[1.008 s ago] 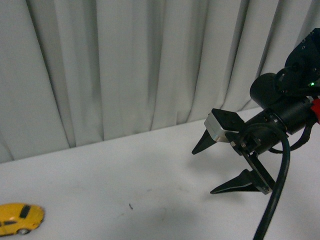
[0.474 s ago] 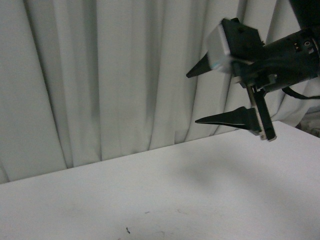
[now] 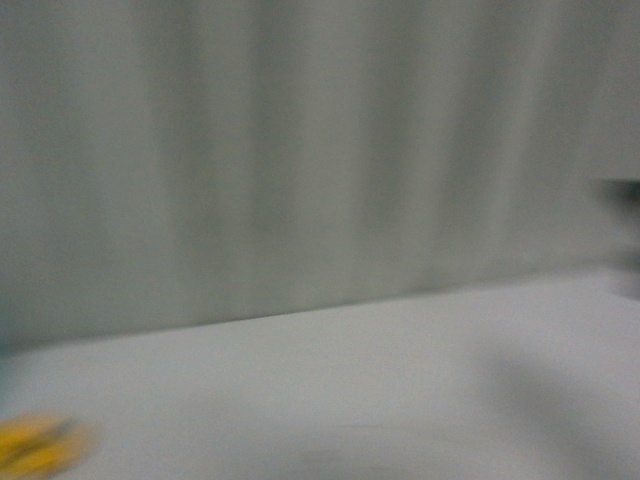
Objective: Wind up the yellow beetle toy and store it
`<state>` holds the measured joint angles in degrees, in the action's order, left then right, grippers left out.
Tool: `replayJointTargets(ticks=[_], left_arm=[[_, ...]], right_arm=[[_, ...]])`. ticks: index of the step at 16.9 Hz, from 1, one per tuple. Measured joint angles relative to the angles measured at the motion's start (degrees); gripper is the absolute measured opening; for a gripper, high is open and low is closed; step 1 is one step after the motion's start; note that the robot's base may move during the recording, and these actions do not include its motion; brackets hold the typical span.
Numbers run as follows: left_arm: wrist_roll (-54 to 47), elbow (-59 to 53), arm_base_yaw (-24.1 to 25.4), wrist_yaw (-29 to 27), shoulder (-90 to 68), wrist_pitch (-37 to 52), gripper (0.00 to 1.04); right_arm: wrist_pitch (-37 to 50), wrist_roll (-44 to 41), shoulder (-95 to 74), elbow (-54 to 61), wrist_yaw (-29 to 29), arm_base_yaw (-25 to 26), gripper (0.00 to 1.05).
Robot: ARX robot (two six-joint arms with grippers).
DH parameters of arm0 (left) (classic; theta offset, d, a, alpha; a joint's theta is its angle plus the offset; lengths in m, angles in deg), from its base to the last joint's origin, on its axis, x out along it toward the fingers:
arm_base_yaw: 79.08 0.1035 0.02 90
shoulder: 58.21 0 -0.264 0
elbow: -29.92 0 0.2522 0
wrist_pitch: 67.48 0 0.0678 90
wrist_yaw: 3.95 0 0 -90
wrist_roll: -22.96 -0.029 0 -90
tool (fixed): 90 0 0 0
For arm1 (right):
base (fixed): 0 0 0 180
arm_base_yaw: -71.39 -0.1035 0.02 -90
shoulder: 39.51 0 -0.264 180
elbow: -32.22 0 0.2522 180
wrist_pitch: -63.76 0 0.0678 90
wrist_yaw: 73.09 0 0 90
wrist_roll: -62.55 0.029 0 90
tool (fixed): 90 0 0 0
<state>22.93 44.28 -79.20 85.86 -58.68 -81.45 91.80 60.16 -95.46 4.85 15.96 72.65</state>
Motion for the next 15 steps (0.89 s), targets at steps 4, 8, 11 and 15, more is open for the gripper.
replayJointTargets(ticks=[4, 8, 11, 15], left_arm=[[0.0, 0.0, 0.0, 0.2, 0.0, -0.02, 0.98], [0.0, 0.0, 0.0, 0.2, 0.0, -0.02, 0.98], [0.0, 0.0, 0.0, 0.2, 0.0, -0.02, 0.98], [0.0, 0.0, 0.0, 0.17, 0.0, 0.0, 0.98]], right_arm=[[-2.21, 1.36, 7.41, 5.29, 0.76, -1.25, 0.02], [-6.32, 1.4, 15.23, 8.68, 0.79, -1.25, 0.02], [-10.88, 1.44, 21.64, 10.73, 0.81, -1.25, 0.02], [-13.49, 1.55, 26.97, 13.0, 0.85, -1.25, 0.02]])
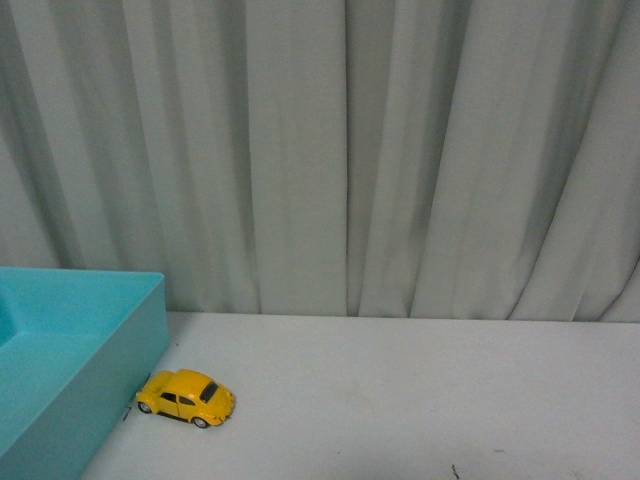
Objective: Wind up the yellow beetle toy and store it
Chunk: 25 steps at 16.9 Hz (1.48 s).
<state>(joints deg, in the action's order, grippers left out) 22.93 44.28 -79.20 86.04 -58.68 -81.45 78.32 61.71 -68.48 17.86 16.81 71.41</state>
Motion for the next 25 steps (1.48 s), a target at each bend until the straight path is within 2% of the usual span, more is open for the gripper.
replayJointTargets(ticks=[16, 17, 18, 19, 24, 25], left_arm=[[0.0, 0.0, 0.0, 0.02, 0.0, 0.0, 0.98], [0.0, 0.0, 0.0, 0.02, 0.0, 0.0, 0.98], [0.0, 0.0, 0.0, 0.02, 0.0, 0.0, 0.98], [0.0, 0.0, 0.0, 0.0, 0.0, 0.0, 0.98], [0.0, 0.0, 0.0, 0.02, 0.0, 0.0, 0.98], [0.0, 0.0, 0.0, -0.02, 0.0, -0.02, 0.98]], right_arm=[[-18.27, 0.0, 19.02, 0.0, 0.0, 0.0, 0.02], [-20.15, 0.0, 20.26, -0.02, 0.02, 0.0, 0.02], [-27.06, 0.0, 24.68, -0.04, -0.07, 0.0, 0.02], [-28.65, 0.0, 27.78, -0.04, 0.11, 0.0, 0.02], [-28.57, 0.0, 28.79, -0.02, 0.11, 0.0, 0.02], [-28.55, 0.0, 28.79, -0.02, 0.11, 0.0, 0.07]])
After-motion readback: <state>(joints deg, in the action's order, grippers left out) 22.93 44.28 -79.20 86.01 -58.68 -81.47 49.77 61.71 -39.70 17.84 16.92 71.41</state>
